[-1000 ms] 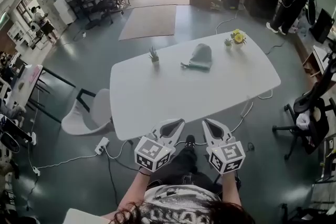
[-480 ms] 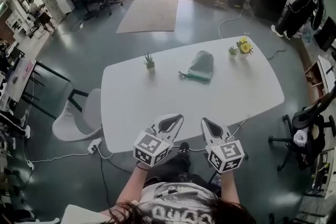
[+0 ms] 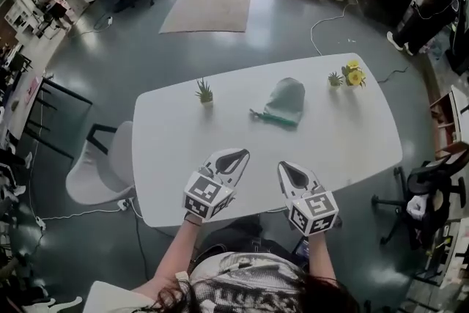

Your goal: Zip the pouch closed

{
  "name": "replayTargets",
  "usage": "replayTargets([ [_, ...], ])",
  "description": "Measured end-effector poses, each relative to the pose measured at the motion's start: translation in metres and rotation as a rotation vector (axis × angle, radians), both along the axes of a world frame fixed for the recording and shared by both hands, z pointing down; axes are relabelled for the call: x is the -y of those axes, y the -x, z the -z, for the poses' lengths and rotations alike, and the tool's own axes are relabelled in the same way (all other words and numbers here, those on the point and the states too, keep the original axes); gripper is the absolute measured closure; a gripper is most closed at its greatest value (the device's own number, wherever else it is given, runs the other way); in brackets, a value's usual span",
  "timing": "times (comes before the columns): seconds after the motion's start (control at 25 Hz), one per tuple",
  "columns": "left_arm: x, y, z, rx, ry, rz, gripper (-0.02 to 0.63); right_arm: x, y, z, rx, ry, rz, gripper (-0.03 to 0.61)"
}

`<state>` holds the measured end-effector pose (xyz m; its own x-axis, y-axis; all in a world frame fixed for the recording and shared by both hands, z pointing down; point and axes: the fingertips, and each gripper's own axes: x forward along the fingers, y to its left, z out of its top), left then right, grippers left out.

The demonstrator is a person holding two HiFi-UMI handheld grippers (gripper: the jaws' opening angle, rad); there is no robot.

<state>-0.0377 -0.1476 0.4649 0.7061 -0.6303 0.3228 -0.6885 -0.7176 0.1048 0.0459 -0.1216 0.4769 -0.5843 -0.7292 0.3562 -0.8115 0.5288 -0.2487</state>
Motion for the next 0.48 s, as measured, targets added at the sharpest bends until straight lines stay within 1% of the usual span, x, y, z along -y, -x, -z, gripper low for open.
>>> replayTargets([
  [0.08,0.013,0.003,-0.008,-0.026,0.020,0.008,0.595,0.010,0.002,-0.006,-0.009,0.014,0.011,0.580],
  [0.16,0.023,0.004,-0.015,-0.034,0.037,-0.002,0.595,0.019,0.005,-0.011,-0.018,0.027,0.022,0.580],
  [0.36,0.041,0.003,-0.035,0.009,0.036,-0.083,0.594,0.032,0.012,-0.022,-0.026,0.047,0.044,0.580],
  [0.48,0.055,0.003,-0.045,0.077,0.017,-0.123,0.594,0.037,0.017,-0.027,-0.023,0.058,0.058,0.580],
])
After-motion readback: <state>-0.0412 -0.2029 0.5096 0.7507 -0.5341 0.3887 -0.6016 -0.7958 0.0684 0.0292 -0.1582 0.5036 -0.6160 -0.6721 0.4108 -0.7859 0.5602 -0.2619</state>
